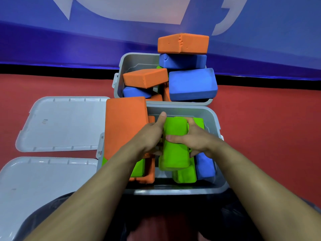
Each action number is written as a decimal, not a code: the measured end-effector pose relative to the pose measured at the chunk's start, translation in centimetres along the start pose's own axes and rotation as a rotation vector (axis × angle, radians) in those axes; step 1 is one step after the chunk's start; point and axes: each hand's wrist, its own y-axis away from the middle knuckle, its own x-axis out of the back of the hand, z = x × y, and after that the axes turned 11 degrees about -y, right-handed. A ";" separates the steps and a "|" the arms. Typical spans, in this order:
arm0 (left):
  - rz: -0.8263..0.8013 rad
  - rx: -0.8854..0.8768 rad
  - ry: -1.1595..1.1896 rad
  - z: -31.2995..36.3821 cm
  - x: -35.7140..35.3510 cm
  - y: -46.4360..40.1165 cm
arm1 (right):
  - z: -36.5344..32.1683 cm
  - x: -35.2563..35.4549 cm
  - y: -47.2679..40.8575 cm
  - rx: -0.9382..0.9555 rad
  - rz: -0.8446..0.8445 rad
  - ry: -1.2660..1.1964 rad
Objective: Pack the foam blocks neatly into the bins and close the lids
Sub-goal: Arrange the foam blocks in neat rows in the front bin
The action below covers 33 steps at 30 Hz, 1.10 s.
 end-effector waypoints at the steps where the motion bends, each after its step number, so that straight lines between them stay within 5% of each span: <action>1: -0.008 0.015 -0.035 0.1 0.0 0.1 | 0.3 -0.2 -0.4 -0.035 -0.013 0.005; 7: 0.330 -0.191 -0.168 1.6 2.6 1.0 | 3.3 -3.3 -3.1 -0.212 -0.081 0.086; 17: 0.644 -0.227 -0.120 0.4 6.7 1.6 | 8.7 -8.0 -7.5 -0.246 -0.066 0.119; 27: 0.667 -0.175 -0.106 -1.5 8.6 1.1 | 12.1 -9.1 -10.0 -0.189 0.035 0.251; 33: 0.666 -0.221 -0.101 -0.3 7.8 1.4 | 11.2 -5.3 -8.1 -0.007 0.405 0.466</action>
